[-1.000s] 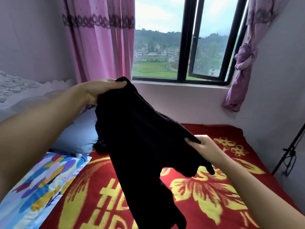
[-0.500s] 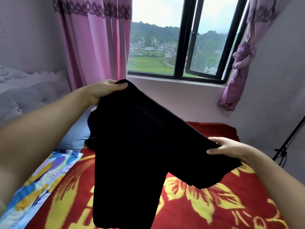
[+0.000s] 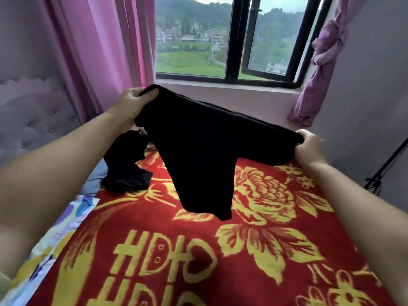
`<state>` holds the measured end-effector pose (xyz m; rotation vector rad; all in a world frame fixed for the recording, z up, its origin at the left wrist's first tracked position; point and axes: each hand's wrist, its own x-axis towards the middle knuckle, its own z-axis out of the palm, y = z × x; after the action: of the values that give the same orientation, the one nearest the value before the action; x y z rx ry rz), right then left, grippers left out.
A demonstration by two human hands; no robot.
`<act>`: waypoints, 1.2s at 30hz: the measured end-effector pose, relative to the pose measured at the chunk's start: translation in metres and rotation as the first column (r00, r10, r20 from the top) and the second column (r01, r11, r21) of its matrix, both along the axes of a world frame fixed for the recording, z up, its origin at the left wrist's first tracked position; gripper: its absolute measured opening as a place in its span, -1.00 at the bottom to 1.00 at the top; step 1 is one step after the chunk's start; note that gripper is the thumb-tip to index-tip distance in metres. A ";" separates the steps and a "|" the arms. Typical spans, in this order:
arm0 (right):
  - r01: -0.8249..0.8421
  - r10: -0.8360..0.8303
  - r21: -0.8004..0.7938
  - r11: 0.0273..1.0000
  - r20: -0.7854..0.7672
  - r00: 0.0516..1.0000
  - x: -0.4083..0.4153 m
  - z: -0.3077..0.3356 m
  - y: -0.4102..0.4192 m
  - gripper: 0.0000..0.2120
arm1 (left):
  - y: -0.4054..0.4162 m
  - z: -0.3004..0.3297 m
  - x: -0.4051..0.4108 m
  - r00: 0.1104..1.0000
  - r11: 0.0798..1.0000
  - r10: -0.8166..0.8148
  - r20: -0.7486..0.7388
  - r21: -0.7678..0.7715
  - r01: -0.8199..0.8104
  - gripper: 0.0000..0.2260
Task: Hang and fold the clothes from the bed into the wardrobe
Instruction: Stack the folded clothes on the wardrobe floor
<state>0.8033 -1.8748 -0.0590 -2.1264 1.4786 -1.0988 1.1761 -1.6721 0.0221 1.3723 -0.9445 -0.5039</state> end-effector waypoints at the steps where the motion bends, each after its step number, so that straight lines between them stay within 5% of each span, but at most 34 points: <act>1: 0.002 -0.002 0.020 1.000 -0.006 1.000 -0.009 -0.008 0.001 -0.69 | 0.011 -0.012 -0.003 0.993 0.992 -0.116 -0.014 0.042 0.117 -0.87; 6: -0.002 0.005 0.098 0.995 -0.031 0.999 -0.030 -0.090 0.023 -0.65 | 0.054 -0.121 -0.012 0.917 0.839 -0.393 -0.064 0.382 0.387 -0.86; 11: -0.037 0.130 0.298 0.954 -0.297 0.946 -0.066 -0.277 0.068 -0.59 | 0.128 -0.368 -0.058 0.704 0.455 -0.702 0.104 0.827 0.331 -0.64; 13: -0.066 0.282 0.439 0.896 -0.446 0.849 -0.083 -0.346 0.090 -0.53 | 0.168 -0.457 -0.082 0.539 0.370 -0.819 0.198 0.900 0.231 -0.70; 15: -0.026 0.515 0.642 0.766 -0.589 0.623 -0.099 -0.409 0.117 -0.46 | 0.204 -0.521 -0.104 0.374 0.218 -0.915 0.152 0.965 0.142 -0.71; 17: 0.053 0.607 0.721 0.691 -0.619 0.498 -0.117 -0.448 0.142 -0.48 | 0.225 -0.548 -0.124 0.313 0.126 -0.947 0.075 0.981 0.148 -0.71; 18: 0.064 0.578 0.712 0.700 -0.616 0.536 -0.125 -0.458 0.149 -0.51 | 0.226 -0.552 -0.135 0.330 0.183 -0.936 0.126 0.972 0.150 -0.73; 20: 0.085 0.420 0.655 0.750 -0.572 0.704 -0.132 -0.470 0.150 -0.58 | 0.212 -0.560 -0.156 0.378 0.473 -0.843 0.384 0.863 0.178 -0.77; 22: 0.130 0.305 0.660 0.740 -0.500 0.811 -0.127 -0.475 0.135 -0.62 | 0.180 -0.564 -0.181 0.419 0.644 -0.731 0.539 0.748 0.161 -0.66; 25: 0.252 0.201 0.771 0.585 -0.438 0.876 -0.106 -0.488 0.117 -0.42 | 0.135 -0.575 -0.223 0.459 0.615 -0.710 0.534 0.788 0.035 -0.40; 28: 0.330 0.223 0.741 0.585 -0.538 0.813 -0.094 -0.509 0.113 -0.34 | 0.113 -0.600 -0.270 0.366 0.480 -0.812 0.455 0.877 -0.025 -0.34; 30: 0.315 0.231 0.759 0.570 -0.516 0.825 -0.092 -0.518 0.113 -0.38 | 0.110 -0.612 -0.294 0.388 0.434 -0.819 0.423 0.899 -0.065 -0.38; 36: 0.220 0.225 0.763 0.608 -0.432 0.873 -0.093 -0.530 0.105 -0.56 | 0.096 -0.619 -0.306 0.544 0.798 -0.508 0.668 0.603 0.006 -0.78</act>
<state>0.7105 -1.7694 -0.5889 -1.7352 1.7088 0.2235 0.8699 -1.5757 -0.5965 2.0640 -1.9221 -0.3647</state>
